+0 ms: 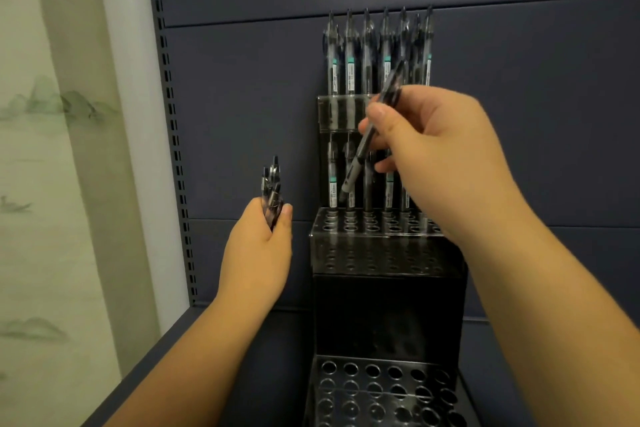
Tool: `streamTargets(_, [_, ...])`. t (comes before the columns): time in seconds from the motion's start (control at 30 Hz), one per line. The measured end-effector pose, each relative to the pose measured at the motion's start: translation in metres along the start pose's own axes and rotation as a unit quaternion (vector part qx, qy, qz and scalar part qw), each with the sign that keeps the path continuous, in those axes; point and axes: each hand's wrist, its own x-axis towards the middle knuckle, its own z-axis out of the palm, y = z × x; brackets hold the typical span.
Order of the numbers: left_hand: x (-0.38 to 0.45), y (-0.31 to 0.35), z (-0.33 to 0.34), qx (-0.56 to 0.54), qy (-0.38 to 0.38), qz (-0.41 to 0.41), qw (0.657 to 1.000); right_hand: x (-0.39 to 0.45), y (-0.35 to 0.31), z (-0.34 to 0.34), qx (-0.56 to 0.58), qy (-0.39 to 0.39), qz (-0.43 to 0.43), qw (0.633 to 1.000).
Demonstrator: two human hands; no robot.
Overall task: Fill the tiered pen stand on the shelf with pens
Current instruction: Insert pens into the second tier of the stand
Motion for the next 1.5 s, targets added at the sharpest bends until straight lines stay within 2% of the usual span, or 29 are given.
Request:
streamTargets(0.33, [-0.002,0.000,0.001,-0.003,-0.003,0.004,1.000,0.001,0.007,0.013,-0.079,-0.069,0.015,0.994])
streamTargets(0.53, [-0.003,0.002,0.002,0.011,-0.007,-0.010,1.000,0.000,0.007,0.023,-0.079,-0.017,0.010,0.997])
streamTargets(0.7, [-0.003,0.003,0.002,0.012,-0.011,-0.008,1.000,0.000,0.004,0.027,-0.138,0.005,0.009,0.990])
streamTargets(1.2, [-0.003,-0.003,0.006,-0.004,-0.039,-0.011,0.999,0.003,0.000,0.023,-0.075,-0.043,0.051,0.995])
streamTargets(1.5, [-0.004,-0.002,0.007,-0.006,-0.042,-0.017,0.999,0.010,0.007,0.030,-0.159,-0.015,0.042,0.986])
